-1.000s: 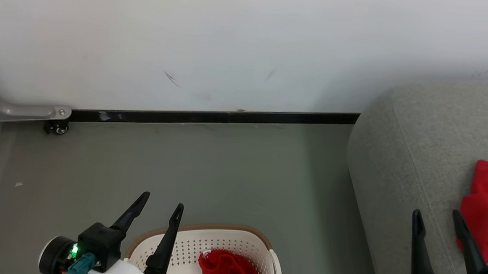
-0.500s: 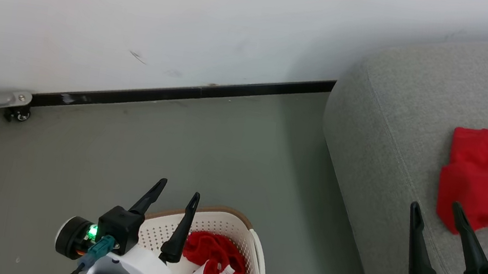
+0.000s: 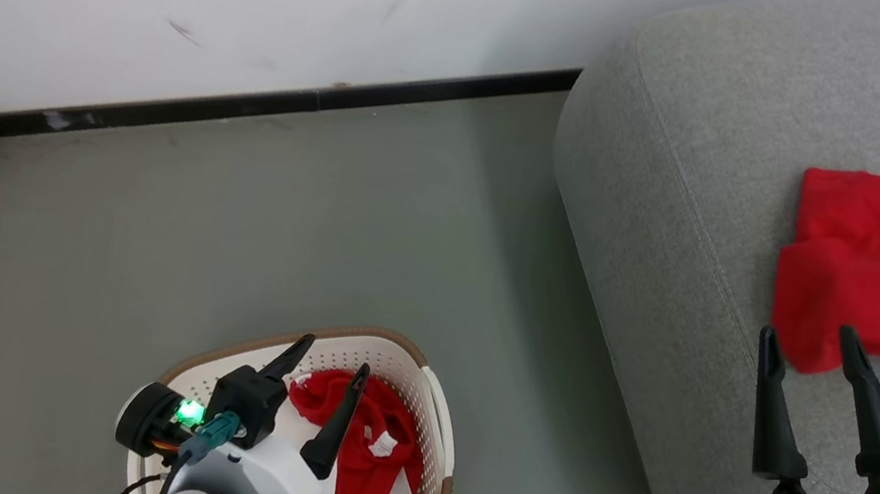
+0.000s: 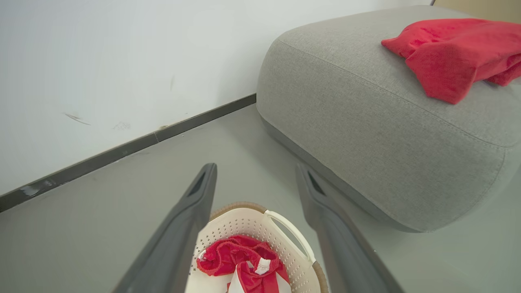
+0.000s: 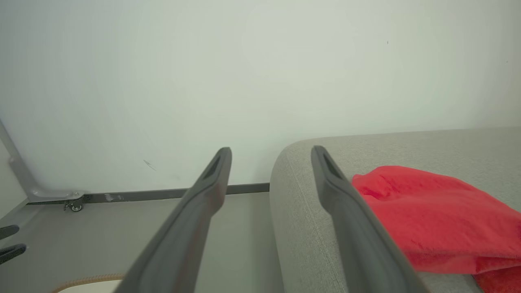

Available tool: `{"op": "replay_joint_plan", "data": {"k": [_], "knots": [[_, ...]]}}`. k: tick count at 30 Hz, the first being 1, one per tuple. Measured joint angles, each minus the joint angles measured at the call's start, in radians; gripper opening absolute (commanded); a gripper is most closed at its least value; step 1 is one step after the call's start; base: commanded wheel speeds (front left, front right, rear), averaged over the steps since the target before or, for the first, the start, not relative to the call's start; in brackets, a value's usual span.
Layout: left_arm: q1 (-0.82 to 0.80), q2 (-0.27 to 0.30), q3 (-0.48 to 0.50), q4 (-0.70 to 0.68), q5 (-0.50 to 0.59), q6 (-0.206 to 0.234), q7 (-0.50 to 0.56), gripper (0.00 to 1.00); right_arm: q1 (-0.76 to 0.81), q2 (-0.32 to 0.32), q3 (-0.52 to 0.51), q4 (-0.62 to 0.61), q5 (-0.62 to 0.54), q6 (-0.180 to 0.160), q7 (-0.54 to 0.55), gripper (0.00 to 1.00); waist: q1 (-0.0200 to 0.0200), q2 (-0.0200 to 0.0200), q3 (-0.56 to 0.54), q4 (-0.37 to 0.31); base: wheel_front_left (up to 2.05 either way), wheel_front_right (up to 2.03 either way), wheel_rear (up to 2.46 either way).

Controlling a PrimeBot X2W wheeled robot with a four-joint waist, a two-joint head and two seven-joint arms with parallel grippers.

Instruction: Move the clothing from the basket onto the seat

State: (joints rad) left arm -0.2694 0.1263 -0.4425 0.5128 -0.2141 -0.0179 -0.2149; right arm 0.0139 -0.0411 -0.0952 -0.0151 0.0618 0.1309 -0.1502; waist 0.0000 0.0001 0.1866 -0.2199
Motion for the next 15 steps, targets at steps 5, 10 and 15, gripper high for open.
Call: {"op": "replay_joint_plan", "data": {"k": [5,10,15], "knots": [[-0.037,-0.006,-0.024,0.028,0.016,-0.01,0.005,1.0,-0.021,0.0,-0.009,-0.016,0.002,0.0,-0.007,1.0,0.0,0.0,0.045,-0.018,0.0,0.0,0.0],[-0.078,-0.008,-0.04,0.059,0.037,-0.019,0.013,1.0,-0.05,0.0,-0.018,-0.024,0.015,0.0,-0.01,1.0,0.0,0.0,0.093,-0.035,0.0,0.0,0.0],[-0.114,-0.007,-0.048,0.093,0.047,-0.027,0.021,1.0,-0.08,0.0,-0.018,-0.034,0.029,0.0,-0.019,1.0,0.0,0.0,0.143,-0.052,0.0,0.0,0.0]]}}
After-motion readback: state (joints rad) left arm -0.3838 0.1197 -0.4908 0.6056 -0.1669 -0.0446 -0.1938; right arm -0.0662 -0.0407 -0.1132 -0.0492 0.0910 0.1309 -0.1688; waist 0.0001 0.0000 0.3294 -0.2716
